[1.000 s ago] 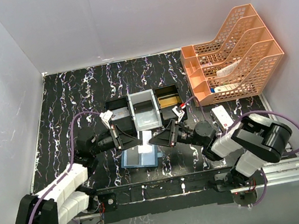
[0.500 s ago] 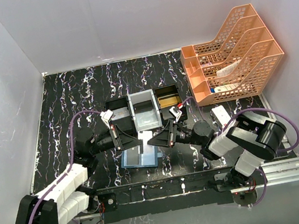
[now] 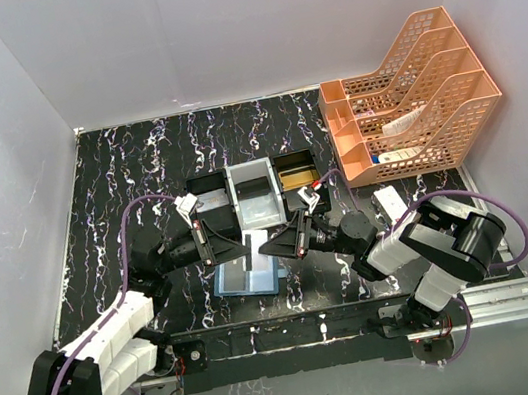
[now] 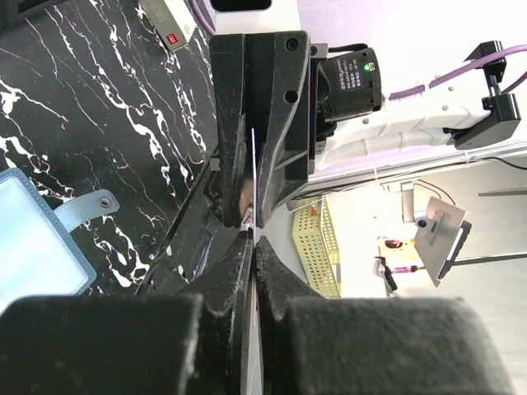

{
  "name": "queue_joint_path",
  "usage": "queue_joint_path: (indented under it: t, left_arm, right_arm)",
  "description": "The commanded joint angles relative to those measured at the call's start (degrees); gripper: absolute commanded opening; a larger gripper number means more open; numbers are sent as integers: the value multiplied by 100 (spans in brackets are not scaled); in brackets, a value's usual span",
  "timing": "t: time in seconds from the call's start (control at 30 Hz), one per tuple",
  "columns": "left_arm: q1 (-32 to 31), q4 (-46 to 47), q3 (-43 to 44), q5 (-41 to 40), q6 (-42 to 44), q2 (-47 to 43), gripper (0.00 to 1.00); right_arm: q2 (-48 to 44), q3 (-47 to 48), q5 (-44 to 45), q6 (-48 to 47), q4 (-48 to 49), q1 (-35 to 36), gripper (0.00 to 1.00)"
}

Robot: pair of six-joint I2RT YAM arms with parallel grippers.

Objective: Take the credit cards out of the card holder

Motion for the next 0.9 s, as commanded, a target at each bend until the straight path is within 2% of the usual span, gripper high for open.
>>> queue_joint_path:
  t: [0.0,0.23,0.6,0.77,0.87]
  left_arm:
    - [21,469,-50,113,-150,-68,0]
    - [20,622,-109,94,-279,-44,0]
    - [25,441,-129,26,-218,-123,0]
    - [20,-431,42,-238,206,-251,0]
    - [16,-591,108,-249,336,-366,0]
  right_arm:
    - [-68,198,-86,-59,228,-17,15]
    - [-47,308,-244,-87,316,40,13]
    - [-23,326,-246,-47,386,80,0]
    - [-27,326,-242,-37,359,80,0]
    - [-47,321,-233,-48,309,80,0]
